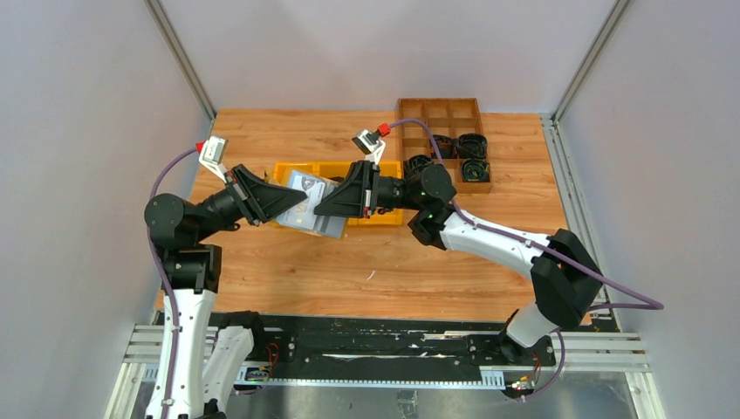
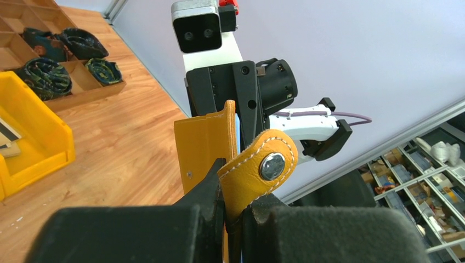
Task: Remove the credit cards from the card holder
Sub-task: Remove the credit card from the card holder.
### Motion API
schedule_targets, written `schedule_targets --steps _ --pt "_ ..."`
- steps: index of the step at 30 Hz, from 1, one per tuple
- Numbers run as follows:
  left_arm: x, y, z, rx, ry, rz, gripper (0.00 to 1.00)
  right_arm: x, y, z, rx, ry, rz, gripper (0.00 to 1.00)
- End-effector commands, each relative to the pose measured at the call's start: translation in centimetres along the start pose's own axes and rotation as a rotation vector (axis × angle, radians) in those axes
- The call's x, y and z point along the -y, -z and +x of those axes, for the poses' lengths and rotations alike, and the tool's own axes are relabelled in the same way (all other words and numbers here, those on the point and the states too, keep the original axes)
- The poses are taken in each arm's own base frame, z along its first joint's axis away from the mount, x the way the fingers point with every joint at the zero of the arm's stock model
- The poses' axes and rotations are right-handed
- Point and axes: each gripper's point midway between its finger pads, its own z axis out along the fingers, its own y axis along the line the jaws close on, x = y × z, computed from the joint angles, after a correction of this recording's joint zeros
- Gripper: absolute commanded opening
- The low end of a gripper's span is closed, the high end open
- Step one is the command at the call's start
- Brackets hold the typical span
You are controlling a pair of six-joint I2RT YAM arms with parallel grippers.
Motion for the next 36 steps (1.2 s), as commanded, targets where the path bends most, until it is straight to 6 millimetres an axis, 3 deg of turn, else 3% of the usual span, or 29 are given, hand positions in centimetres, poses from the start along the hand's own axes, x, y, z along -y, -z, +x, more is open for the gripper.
schedule_targets --steps 1,6,9,14,17,25,29,31,36 --pt "2.0 0.2 -0.4 0.007 -0.064 0.04 0.1 -2.3 -0.1 -1.2 0.011 0.058 -0.059 0.21" --pt "2.1 0.2 -0.5 0.006 -0.07 0.043 0.11 -2.2 -0.1 -1.2 0.014 0.051 -0.06 0.0" --pt "2.3 0.2 -0.7 0.007 -0.077 0.042 0.13 -2.0 0.3 -1.1 0.026 0.047 -0.058 0.0" --pt "2.5 0.1 -1.1 0.007 -0.082 0.04 0.25 -1.3 1.1 -1.1 0.043 0.039 -0.036 0.0" --pt "2.7 0.0 -1.2 0.006 -0.086 0.043 0.26 -0.9 1.4 -1.0 0.05 0.032 -0.024 0.0" --pt "2.3 0.1 -1.2 0.009 -0.125 0.025 0.06 -0.8 2.5 -1.0 0.056 0.028 -0.015 0.0" --pt "0.4 0.4 -1.7 0.023 -0.231 -0.101 0.0 -0.9 3.9 -1.4 0.064 0.039 0.008 0.0" --pt "-0.9 0.8 -1.9 0.024 -0.317 -0.18 0.0 -0.8 4.7 -1.6 0.066 0.054 0.03 0.0" --pt "-0.7 1.2 -2.6 0.042 -0.42 -0.218 0.0 0.3 6.1 -1.6 0.056 0.075 0.112 0.0"
